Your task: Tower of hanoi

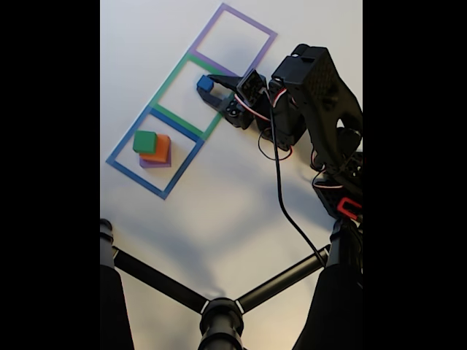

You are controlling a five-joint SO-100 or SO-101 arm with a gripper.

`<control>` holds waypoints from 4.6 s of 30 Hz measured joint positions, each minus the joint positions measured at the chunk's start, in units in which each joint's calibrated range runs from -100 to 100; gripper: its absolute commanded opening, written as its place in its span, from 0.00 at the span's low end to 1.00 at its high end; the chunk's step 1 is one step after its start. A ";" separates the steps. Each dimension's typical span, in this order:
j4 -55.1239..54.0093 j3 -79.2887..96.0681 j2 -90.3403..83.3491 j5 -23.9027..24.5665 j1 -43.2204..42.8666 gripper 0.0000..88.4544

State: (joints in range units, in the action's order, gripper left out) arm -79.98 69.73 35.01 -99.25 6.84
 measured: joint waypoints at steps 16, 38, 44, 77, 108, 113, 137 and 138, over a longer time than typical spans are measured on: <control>23.21 7.48 -26.57 0.00 -5.09 0.01; 135.65 -37.06 -77.68 3.77 -10.98 0.01; 155.50 -50.13 -79.02 6.22 -15.58 0.01; 109.09 -10.83 -85.67 0.19 -24.66 0.01; 66.75 -6.28 -57.08 0.19 -31.45 0.02; 64.75 -6.28 -55.32 0.19 -31.45 0.01; 58.53 -6.36 -49.26 0.19 -31.25 0.04; 58.37 -6.36 -49.26 0.19 -31.15 0.04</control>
State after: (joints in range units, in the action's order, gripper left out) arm -21.61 63.37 -14.25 -99.06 -24.31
